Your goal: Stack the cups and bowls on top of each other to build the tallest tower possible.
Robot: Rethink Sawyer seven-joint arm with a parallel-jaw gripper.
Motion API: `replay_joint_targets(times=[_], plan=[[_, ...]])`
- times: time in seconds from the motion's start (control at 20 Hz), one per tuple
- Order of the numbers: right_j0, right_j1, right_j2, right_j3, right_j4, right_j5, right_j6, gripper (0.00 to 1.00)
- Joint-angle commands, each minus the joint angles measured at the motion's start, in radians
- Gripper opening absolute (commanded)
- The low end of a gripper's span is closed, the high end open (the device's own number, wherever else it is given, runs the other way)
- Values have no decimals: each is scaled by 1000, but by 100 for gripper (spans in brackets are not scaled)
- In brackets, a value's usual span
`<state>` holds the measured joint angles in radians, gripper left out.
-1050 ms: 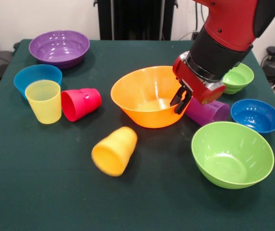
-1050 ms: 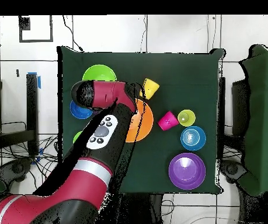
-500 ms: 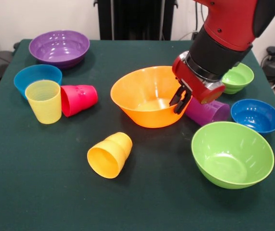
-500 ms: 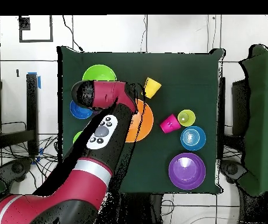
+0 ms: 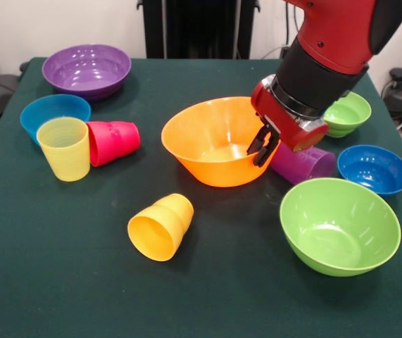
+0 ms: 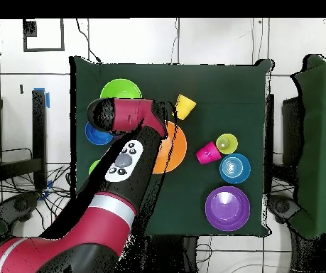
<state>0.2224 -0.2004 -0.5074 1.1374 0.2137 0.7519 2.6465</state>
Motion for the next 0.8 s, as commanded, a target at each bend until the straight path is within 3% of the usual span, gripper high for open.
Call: replay_joint_targets(times=[0.05,0.15,0.2,0.8], plan=[[1,21,65,-32,-51,57,17,0],[2,22,63,-33,-53,56,15,0],[2,22,61,-32,-58,50,9,100],[7,18,64,-14,-51,19,16,100]])
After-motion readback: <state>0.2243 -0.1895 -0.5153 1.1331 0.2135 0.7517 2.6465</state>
